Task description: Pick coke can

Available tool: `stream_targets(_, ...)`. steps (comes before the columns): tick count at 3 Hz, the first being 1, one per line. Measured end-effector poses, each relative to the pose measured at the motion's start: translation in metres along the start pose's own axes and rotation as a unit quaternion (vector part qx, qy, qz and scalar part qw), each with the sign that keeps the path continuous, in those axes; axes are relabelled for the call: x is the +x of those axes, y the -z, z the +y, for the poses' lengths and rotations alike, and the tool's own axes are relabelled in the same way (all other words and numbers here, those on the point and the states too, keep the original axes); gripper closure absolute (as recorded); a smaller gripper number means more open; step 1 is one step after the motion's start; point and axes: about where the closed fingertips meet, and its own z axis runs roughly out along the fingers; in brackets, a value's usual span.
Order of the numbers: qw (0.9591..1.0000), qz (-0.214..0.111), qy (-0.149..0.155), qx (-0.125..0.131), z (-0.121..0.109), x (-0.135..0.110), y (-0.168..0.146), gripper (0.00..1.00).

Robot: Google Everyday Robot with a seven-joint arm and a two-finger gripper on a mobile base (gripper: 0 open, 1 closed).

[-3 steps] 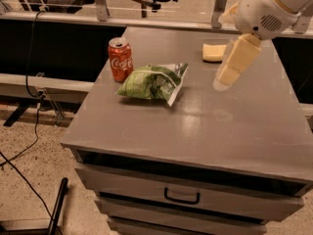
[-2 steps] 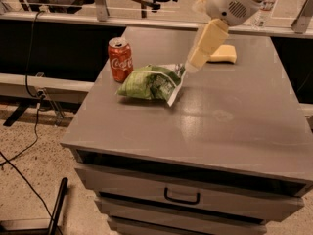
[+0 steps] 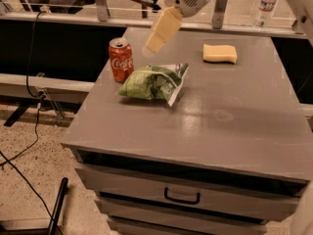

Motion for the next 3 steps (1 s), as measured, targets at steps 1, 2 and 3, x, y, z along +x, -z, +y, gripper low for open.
stream_targets(1,0.9994,0.001,-0.035,-0.003,-0.002,-0.012,-0.03,0.0)
stream_targets(2,0.998,-0.001,-0.063,0.0,-0.002,-0.015,-0.061,0.0)
stream_targets(3,0.9971,-0.015,-0.075,0.001,-0.004,-0.013,-0.087,0.0)
